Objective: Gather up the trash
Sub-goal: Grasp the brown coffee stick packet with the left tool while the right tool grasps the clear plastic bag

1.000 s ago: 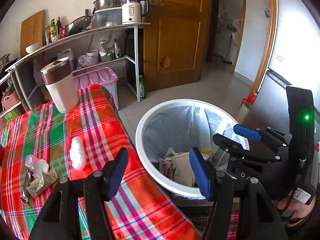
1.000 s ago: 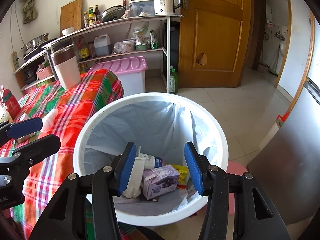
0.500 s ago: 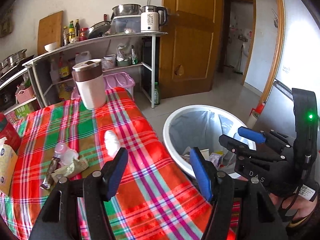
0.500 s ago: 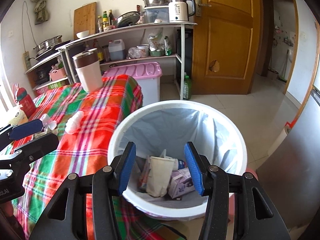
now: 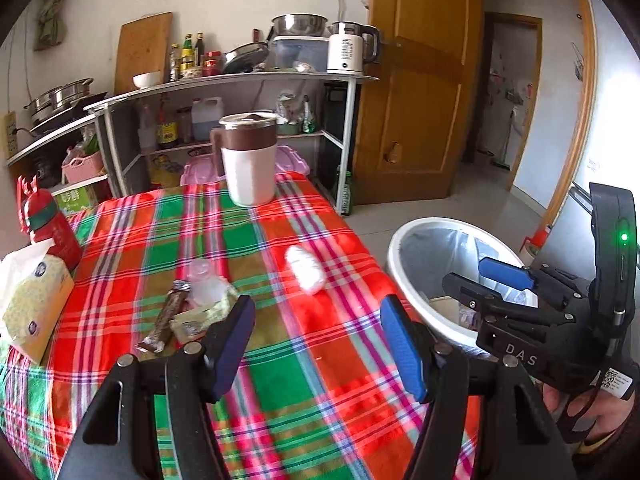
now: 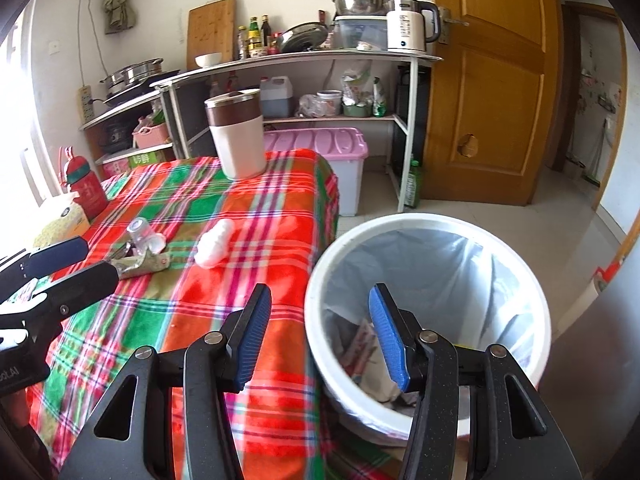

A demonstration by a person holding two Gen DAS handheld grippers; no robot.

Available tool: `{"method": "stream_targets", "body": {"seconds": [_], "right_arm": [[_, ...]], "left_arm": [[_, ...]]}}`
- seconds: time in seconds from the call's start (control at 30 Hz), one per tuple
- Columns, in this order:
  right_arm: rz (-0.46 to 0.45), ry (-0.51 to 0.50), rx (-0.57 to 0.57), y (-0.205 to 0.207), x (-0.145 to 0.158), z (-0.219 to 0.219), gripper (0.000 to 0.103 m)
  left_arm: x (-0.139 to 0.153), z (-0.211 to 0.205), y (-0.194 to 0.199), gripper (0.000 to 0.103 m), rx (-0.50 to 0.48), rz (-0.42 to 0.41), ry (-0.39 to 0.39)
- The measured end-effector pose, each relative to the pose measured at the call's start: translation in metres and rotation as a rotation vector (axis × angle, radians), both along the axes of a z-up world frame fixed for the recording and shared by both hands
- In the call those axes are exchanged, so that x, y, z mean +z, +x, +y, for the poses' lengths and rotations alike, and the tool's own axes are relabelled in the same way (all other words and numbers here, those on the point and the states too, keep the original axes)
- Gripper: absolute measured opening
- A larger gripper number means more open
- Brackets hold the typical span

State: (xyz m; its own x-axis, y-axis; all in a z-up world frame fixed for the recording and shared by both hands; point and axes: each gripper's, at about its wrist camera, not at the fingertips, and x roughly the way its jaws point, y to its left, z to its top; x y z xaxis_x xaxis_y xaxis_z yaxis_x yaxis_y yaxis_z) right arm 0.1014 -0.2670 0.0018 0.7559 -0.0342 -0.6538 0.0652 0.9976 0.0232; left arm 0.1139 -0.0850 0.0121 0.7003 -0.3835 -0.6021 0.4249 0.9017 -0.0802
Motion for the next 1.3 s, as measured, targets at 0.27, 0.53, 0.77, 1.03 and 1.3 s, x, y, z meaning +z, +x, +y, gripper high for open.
{"method": "stream_targets", "body": {"seconds": [0.27, 0.53, 0.77, 1.03, 1.3], "right_arm": [[0.025, 0.021, 0.066, 0.019, -0.011, 0.032, 0.056], [0.057, 0.027, 0.126, 0.048, -0.018, 0.058, 0.057], [0.113, 0.041, 0.124, 0.087, -0.029, 0.068, 0.057], [0.183, 0.079, 0.107, 0.128, -0.045, 0.072, 0.057], [0.203, 0.098, 0.111, 0.140, -0.055, 0.075, 0.035]], "left_arm": [[-0.012, 0.059, 0.012, 0.067, 0.108, 0.029, -0.024], [-0.028, 0.107, 0.028, 0.068, 0.194, 0.072, -0.028], [-0.041, 0.124, 0.048, 0.070, 0.210, 0.118, -0.007], [-0.054, 0.124, 0.073, 0.070, 0.197, 0.167, -0.008], [-0.061, 0.120, 0.088, 0.070, 0.186, 0.202, 0.000]]}}
